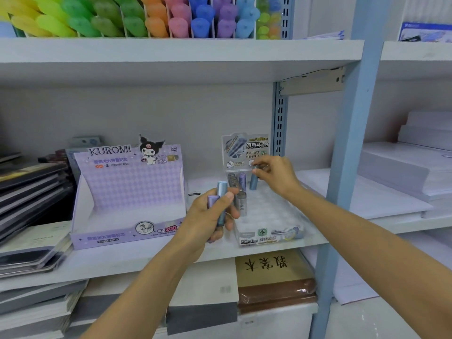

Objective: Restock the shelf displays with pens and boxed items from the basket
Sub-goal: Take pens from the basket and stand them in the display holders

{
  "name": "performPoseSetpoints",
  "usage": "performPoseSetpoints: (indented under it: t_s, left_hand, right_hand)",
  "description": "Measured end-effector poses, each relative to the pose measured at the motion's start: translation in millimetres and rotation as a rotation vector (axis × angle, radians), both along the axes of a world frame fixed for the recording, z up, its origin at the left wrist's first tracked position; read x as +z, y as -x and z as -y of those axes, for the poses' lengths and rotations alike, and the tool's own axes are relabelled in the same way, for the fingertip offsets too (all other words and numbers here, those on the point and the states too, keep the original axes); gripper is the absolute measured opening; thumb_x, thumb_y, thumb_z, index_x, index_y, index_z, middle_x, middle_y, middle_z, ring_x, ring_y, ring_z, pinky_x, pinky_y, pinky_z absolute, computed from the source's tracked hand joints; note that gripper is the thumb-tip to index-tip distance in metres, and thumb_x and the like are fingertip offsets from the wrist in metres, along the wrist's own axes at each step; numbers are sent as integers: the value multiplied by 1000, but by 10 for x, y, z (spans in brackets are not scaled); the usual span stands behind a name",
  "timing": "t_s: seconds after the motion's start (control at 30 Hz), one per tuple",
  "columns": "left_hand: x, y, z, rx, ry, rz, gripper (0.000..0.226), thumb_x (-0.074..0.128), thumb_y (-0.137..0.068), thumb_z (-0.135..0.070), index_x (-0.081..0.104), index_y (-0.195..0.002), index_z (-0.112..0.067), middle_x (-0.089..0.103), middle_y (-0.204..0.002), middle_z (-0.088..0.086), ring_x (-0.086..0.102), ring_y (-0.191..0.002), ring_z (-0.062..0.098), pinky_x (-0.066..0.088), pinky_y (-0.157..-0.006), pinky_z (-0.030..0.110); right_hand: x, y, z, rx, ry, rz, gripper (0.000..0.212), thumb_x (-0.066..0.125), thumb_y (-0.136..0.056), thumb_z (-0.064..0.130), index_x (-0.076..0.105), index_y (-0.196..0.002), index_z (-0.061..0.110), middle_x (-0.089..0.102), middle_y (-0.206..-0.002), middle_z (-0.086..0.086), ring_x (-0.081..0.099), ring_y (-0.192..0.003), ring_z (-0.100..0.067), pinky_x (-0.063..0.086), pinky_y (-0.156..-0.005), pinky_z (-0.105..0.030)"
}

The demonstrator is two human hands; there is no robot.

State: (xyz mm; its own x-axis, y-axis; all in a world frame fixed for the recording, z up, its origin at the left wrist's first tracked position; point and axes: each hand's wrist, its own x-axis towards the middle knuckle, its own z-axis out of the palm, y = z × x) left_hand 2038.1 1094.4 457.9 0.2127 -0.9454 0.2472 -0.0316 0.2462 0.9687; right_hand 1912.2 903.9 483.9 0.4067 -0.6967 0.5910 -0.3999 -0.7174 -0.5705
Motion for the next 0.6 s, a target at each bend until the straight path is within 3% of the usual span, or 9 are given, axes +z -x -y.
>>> performPoseSetpoints:
  t_s: [0.13,0.3,0.43,0.5,0.6]
  left_hand:
    - [-3,-20,30,-3,-23,-18,26,45,-99,-4,57,-121,-12,64,-70,1,48,-49,8,27,-34,19]
    - [-2,-25,10,-2,-5,14,22,48,-100,-7,51,-121,-13,72,-93,11,52,-53,9,29,-37,20]
    - [-5,-38,-12,18,16,48,18,49,-100,-11,52,-116,-2,72,-103,13,52,-44,5,29,-35,17]
    - [-15,-39,-27,27,42,85,19,51,-99,-13,59,-113,-1,70,-96,14,50,-42,3,29,-35,16]
    - [-23,-38,-44,56,67,101,21,56,-97,-16,65,-113,-7,62,-74,11,41,-39,3,29,-36,17]
  right_hand:
    - [14,-10,49,9,25,-106,26,70,-87,11,69,-113,5,71,-97,-9,66,-86,-21,55,-89,-37]
    - [-33,-49,27,11,54,-41,15,71,-85,7,61,-97,9,63,-82,-2,61,-74,-17,54,-71,-25]
    - [-61,-49,59,-55,86,-147,6,68,-88,10,70,-91,6,69,-87,-9,62,-82,-22,53,-84,-39]
    - [-58,-19,45,-61,94,-176,12,66,-89,11,73,-99,7,69,-97,-10,62,-88,-21,52,-87,-37]
    - [-6,54,-67,-50,158,-128,18,64,-91,16,71,-107,11,64,-104,-5,58,-83,-11,46,-76,-20]
